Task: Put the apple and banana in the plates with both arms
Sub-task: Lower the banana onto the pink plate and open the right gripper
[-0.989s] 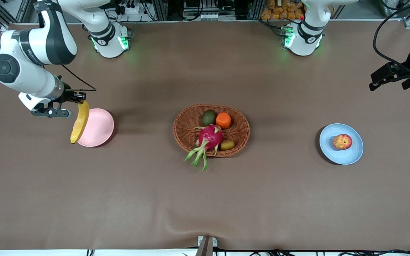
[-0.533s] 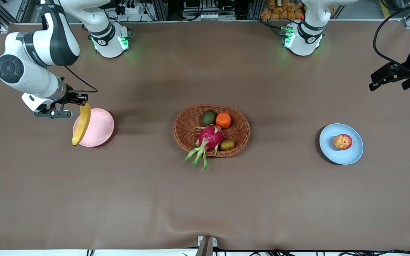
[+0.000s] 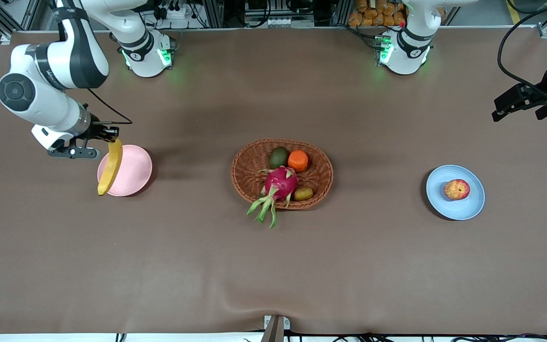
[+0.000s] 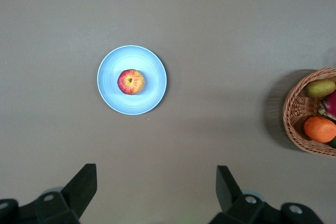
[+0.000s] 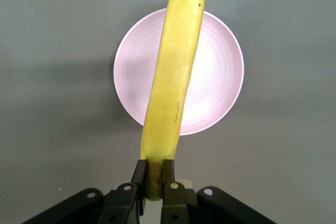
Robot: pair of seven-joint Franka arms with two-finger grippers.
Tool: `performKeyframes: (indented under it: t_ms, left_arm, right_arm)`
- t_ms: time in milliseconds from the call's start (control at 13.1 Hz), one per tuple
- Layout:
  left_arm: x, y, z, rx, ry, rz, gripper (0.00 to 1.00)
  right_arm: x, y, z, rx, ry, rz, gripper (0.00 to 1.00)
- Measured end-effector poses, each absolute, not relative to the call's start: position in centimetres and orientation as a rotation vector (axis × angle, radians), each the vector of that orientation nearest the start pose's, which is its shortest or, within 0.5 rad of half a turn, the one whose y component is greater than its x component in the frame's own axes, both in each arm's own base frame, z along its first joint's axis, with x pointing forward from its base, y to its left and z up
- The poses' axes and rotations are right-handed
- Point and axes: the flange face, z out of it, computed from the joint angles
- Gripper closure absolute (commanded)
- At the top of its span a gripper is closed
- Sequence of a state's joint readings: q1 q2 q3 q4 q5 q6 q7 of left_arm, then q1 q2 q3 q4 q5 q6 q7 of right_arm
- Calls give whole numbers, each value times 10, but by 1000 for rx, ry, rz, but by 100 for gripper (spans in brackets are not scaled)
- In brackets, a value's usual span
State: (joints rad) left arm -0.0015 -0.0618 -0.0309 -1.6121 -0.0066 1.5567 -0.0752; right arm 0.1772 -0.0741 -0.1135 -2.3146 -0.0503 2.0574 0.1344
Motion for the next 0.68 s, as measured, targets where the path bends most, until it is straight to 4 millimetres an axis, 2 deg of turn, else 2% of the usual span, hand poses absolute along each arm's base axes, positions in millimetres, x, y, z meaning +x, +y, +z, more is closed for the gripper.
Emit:
performKeyframes:
  t_ms: [228,457,685]
  left_arm:
    - [534,-18,636,-3146,-68,-5,0]
    - [534,-18,636,-3146,-70,-4,0]
    - [534,-19,636,-3146,-65,-2,0]
  right_arm:
    - [465,21,324,-3177,84,299,100]
    - [460,10,303,-3174,117,301,100]
    - [451,10,288,-3173,114,291,100]
